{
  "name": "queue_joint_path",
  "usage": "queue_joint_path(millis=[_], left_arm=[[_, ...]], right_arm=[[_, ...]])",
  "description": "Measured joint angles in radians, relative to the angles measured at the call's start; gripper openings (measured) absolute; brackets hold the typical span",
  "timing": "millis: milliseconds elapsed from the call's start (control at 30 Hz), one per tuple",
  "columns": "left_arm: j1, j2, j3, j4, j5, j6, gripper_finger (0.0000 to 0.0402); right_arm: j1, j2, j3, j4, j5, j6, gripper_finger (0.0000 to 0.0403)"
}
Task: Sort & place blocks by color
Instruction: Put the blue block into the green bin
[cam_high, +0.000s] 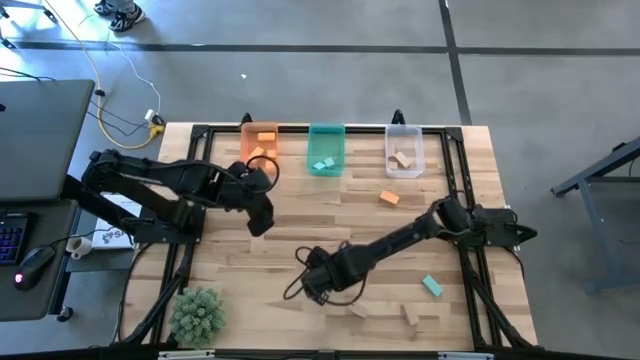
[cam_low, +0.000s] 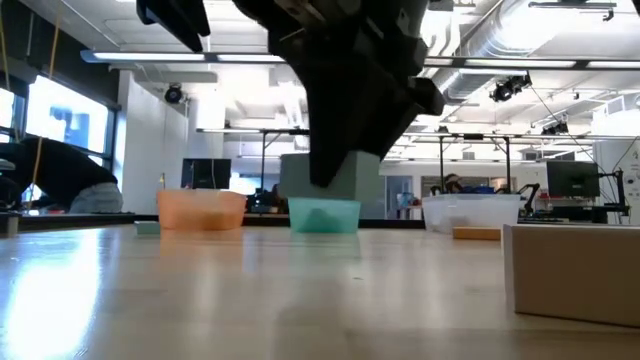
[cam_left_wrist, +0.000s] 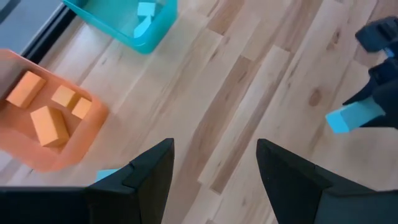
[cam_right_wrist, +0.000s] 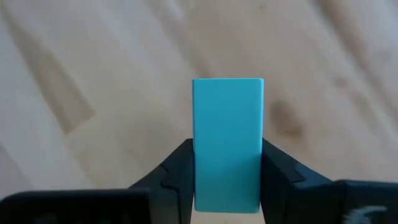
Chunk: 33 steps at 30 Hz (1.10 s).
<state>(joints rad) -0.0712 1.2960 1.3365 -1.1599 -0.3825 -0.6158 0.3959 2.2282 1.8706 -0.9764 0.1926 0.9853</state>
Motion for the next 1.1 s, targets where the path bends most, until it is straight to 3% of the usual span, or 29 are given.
queue_joint_path(millis=[400, 800, 1100], left_arm=[[0.099, 0.0, 0.0, -0.001, -0.003, 0.048, 0.0213], [0.19, 0.0, 0.0, -0.008, -0.003, 0.078, 0.0213], [0.249, 0.0, 0.0, -0.007, 0.001, 0.07, 0.0213]], right_arm=[[-0.168, -0.077, 0.0, -0.169, 0.1, -0.263, 0.0104], [-0.373, -0.137, 0.0, -0.166, 0.172, -0.596, 0.0104], [-0.53, -0.17, 0.0, -0.087, 0.166, -0.812, 0.0104]])
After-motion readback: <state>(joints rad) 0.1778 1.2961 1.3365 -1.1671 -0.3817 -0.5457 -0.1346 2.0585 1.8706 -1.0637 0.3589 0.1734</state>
